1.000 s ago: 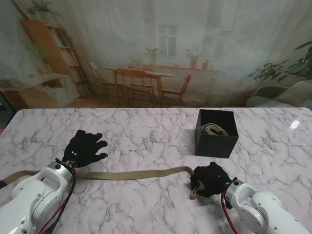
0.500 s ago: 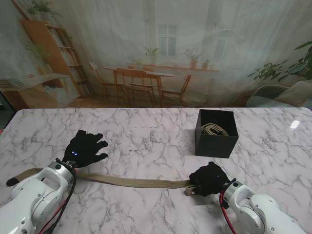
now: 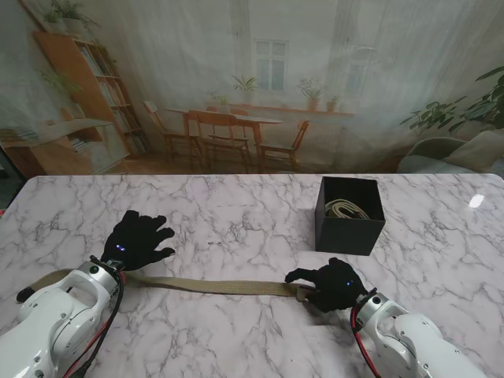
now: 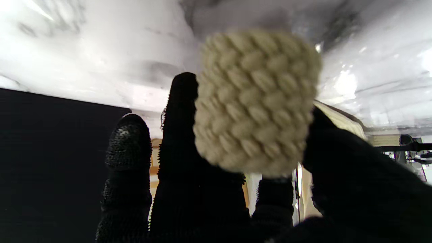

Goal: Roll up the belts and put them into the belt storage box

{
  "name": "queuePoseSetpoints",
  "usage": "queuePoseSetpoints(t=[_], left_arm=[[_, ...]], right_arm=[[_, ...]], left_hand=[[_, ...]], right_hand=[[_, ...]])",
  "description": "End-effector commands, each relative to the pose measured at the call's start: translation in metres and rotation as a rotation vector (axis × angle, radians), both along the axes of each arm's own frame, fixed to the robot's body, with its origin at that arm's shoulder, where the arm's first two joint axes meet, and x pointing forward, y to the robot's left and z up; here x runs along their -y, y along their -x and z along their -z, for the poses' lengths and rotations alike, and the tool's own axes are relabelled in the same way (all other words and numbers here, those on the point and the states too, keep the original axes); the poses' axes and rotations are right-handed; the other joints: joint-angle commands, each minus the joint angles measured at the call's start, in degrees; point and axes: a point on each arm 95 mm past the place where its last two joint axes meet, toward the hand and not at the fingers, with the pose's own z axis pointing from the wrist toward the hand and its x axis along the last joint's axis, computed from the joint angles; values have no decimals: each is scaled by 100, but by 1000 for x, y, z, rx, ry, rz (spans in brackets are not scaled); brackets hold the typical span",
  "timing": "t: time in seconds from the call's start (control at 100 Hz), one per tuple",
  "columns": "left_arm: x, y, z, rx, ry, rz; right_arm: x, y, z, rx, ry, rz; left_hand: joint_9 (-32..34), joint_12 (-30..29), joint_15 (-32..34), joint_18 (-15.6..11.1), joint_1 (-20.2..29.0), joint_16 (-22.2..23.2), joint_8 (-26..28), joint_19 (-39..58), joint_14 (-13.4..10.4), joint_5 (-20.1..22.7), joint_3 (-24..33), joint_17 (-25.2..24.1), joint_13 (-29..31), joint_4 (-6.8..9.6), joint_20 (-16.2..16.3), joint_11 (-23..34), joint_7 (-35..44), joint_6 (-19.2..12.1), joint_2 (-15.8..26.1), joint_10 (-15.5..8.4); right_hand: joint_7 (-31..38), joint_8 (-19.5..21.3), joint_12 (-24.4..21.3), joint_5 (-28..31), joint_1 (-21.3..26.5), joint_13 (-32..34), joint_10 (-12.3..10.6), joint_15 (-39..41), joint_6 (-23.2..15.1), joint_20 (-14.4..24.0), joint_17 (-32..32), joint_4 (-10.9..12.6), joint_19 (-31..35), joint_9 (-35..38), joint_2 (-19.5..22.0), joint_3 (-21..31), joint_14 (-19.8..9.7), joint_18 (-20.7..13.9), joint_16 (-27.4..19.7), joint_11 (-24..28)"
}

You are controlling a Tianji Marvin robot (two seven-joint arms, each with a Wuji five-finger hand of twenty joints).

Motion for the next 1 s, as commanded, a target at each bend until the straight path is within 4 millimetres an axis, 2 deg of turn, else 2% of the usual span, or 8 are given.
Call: queuePoseSetpoints(t=[0.0,0.09,0.23,0.29,0.37,0.65,0.82,0.99], left_arm=[[1,0,1,-13,-6,3],[1,0,1,-12,-6,1],[1,0,1,-10,-6,0],[0,1,1,-9,-7,0],[0,0,1,-10,-7,0],[5,-4,5,-61,-13,9],[4,-12,10,-158,-88,17],[-13,-21,9,-208,-179,-11]], right_arm=[[0,-2,2,3,-1,8],[0,-2,2,9,-26,-3],[-1,-2,2,-10,-62,-50],[-2,-2,3,-13,-84,-67],[-2,-2,3,-18,-90,-88],[1,-3,5,18,-65,-131],[2,-3,6,17,-52,-129],[1,-2,7,23,-53,-123]], left_hand=[[-117,-12,5,185,140,38,53,-29,90,50,-101,-77,-102,48,-5,7,61,26,120,53],[-118,-12,4,186,140,38,54,-29,80,47,-101,-80,-104,48,-5,8,60,32,124,42],[-119,-11,4,184,134,38,53,-29,85,48,-102,-82,-107,47,-5,9,61,32,128,49],[-120,-12,4,190,129,38,54,-28,77,46,-103,-81,-109,47,-4,8,62,28,136,47],[-107,-10,9,186,140,40,57,-28,89,54,-101,-81,-97,47,-4,13,67,22,120,51],[-151,-42,-64,195,3,-5,-265,-69,92,-150,-117,-109,-161,67,-21,-44,-227,76,257,57],[-620,-429,-339,184,-186,-256,-722,-382,51,-821,-126,-149,-372,66,-184,-451,-722,20,145,95],[-1207,-815,-546,78,-299,-488,-1060,-702,44,-1295,-131,-265,-693,71,-312,-730,-1058,-60,-176,77]], right_hand=[[89,123,168,-357,578,279,-22,304,-434,-86,43,345,155,477,283,545,-195,13,90,584],[301,190,183,-46,680,317,10,346,-783,-109,14,354,131,472,367,553,-145,90,97,671],[780,421,113,1795,684,206,-68,213,-964,-187,-181,358,-78,451,307,537,-247,211,33,503],[1185,-384,76,2447,786,87,-178,33,-963,-178,-244,-199,-167,456,100,393,-362,183,-10,257],[1276,-759,80,2898,759,-19,-251,-88,-1004,-212,-331,-318,-301,454,-71,376,-475,100,-56,206],[1219,-954,54,2872,605,-288,-422,-332,-986,-246,-424,-359,-434,460,-162,472,-675,-257,-156,169],[1202,-975,46,2839,589,-338,-437,-391,-950,-268,-453,-375,-479,455,-149,479,-684,-248,-191,165],[1194,-987,41,2815,572,-358,-458,-425,-921,-291,-478,-385,-519,456,-142,482,-715,-223,-222,162]])
